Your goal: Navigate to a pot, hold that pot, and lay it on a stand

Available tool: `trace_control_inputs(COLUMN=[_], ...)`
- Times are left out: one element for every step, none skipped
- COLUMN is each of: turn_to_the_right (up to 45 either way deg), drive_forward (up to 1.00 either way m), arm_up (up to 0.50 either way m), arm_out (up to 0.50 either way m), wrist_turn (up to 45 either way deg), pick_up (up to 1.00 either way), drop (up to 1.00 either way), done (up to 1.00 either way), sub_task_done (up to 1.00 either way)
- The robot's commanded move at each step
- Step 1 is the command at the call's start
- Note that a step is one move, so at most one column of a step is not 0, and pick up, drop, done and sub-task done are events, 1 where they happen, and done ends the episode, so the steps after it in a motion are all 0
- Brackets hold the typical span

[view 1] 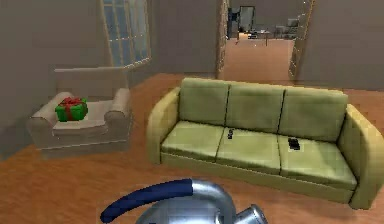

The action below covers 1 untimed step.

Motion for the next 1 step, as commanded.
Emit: trace_control_inputs(turn_to_the_right=[-45.0], drive_forward=[0.00], arm_up=[0.00], arm_out=[0.00], wrist_turn=[0.0], pick_up=[0.00], drop=[0.00], done=[0.00], sub_task_done=[0.00])
